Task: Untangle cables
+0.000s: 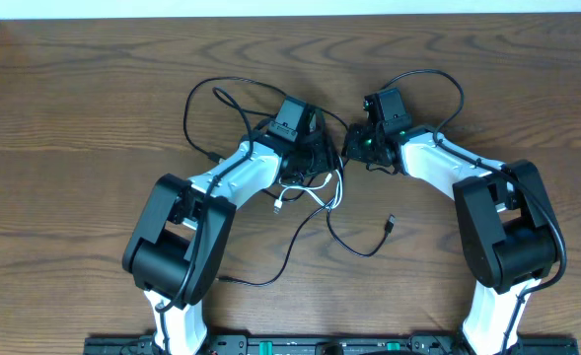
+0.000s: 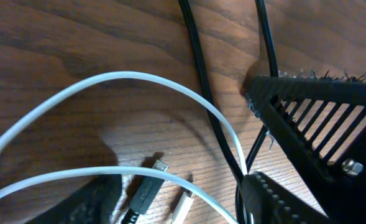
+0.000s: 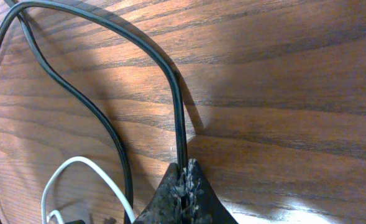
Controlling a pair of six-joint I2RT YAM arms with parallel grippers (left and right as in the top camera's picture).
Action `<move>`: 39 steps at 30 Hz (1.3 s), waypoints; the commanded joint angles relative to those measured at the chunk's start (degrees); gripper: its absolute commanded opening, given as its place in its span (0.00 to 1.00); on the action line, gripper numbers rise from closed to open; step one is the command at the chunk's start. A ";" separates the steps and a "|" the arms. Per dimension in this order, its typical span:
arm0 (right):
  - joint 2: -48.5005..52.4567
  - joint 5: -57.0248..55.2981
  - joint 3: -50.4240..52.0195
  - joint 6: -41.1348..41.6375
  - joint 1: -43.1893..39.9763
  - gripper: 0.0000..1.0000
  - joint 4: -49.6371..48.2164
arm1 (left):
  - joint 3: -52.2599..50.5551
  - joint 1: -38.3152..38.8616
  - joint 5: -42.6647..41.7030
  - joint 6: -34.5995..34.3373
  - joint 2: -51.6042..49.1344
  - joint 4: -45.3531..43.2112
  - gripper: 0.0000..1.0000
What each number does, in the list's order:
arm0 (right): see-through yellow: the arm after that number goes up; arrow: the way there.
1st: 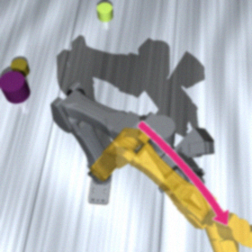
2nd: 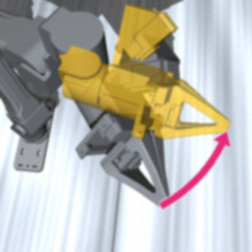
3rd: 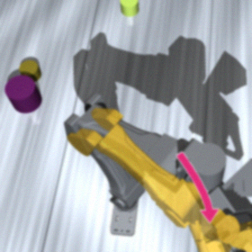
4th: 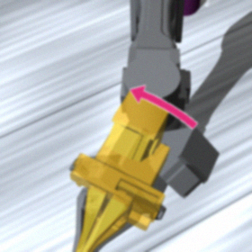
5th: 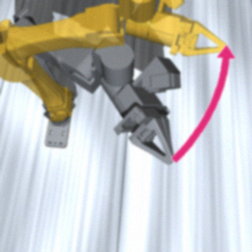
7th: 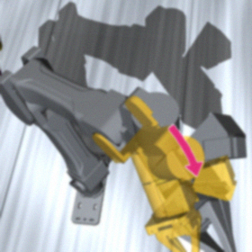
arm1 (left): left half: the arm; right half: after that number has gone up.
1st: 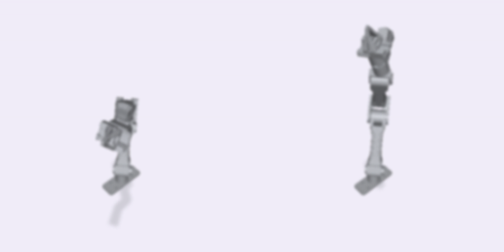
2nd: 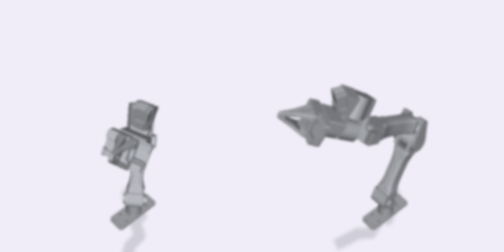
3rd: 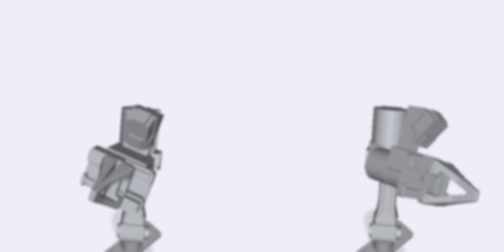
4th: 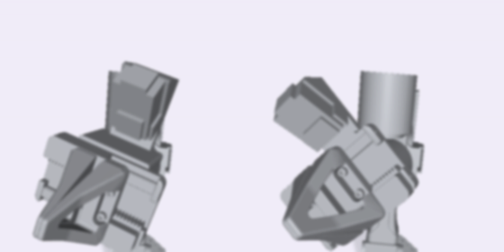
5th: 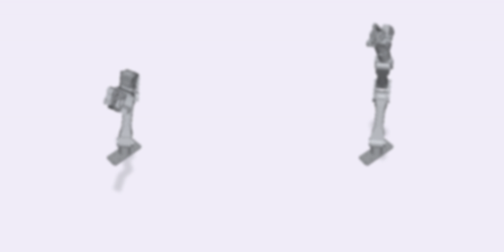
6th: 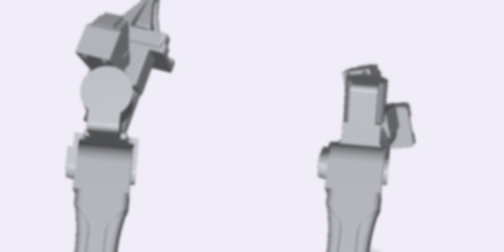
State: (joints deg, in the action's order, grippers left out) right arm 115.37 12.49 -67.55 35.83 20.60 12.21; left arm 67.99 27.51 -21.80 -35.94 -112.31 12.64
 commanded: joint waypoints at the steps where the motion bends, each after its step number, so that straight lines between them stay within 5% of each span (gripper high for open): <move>1: 1.22 -3.98 0.81 0.79 -0.24 0.01 1.29 | 0.37 0.50 -0.68 -1.27 -0.61 -0.39 0.64; 12: 1.22 2.69 0.81 -0.76 -0.31 0.01 -1.03 | 0.37 3.82 -0.59 -1.25 -4.59 -3.32 0.64; 14: 1.22 2.69 0.81 -0.76 -0.33 0.01 -1.01 | 0.37 3.80 1.90 -1.27 -4.70 -1.92 0.42; 16: 1.22 2.64 0.81 -0.76 -0.35 0.01 -0.98 | 0.37 3.76 5.46 -1.29 -4.70 -0.09 0.39; 20: 1.22 2.69 0.81 -0.76 -0.66 0.01 -0.83 | 0.37 3.74 11.15 -2.78 -4.70 2.25 0.39; 39: 1.22 2.51 0.81 -0.76 -2.27 0.01 0.50 | 0.39 -3.91 11.39 -2.71 -4.70 6.69 0.40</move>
State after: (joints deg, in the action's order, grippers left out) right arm 115.46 16.56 -67.44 35.55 18.96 12.12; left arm 70.48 26.00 -15.46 -38.35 -114.52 16.56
